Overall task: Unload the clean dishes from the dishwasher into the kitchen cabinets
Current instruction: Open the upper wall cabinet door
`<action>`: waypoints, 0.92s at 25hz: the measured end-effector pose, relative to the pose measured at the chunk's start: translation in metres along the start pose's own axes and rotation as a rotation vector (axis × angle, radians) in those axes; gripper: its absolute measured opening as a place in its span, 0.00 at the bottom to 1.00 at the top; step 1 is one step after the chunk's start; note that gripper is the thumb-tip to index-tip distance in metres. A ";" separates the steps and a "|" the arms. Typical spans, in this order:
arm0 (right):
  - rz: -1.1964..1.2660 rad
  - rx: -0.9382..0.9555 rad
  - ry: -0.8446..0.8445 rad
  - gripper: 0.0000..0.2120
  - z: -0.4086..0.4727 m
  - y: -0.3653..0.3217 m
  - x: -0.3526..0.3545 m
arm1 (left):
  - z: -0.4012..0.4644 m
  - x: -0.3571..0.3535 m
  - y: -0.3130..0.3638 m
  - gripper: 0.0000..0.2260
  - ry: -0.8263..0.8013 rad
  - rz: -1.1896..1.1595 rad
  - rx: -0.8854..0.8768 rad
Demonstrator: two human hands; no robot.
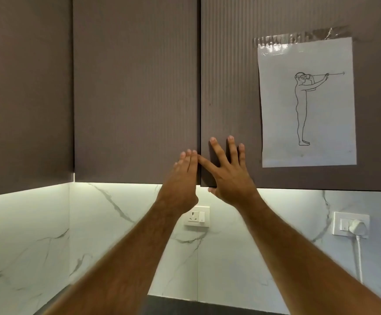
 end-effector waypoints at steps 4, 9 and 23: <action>-0.057 -0.062 0.187 0.39 0.004 -0.014 -0.013 | 0.002 -0.024 -0.024 0.44 0.095 0.051 -0.096; -0.069 -0.077 0.208 0.28 0.003 -0.022 -0.014 | 0.009 -0.035 -0.026 0.39 0.136 0.192 -0.160; 0.137 -0.130 0.194 0.23 -0.033 -0.033 0.074 | -0.019 -0.025 -0.030 0.30 0.054 -0.171 0.006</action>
Point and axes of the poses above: each hand's wrist, its own z-axis towards the middle knuckle, its own x-axis out of the back of the hand, y = z × x, the point moved 4 cm from there along z, towards the middle knuckle, and after that the axes turned 9 degrees about -z, right-handed, at the moved point
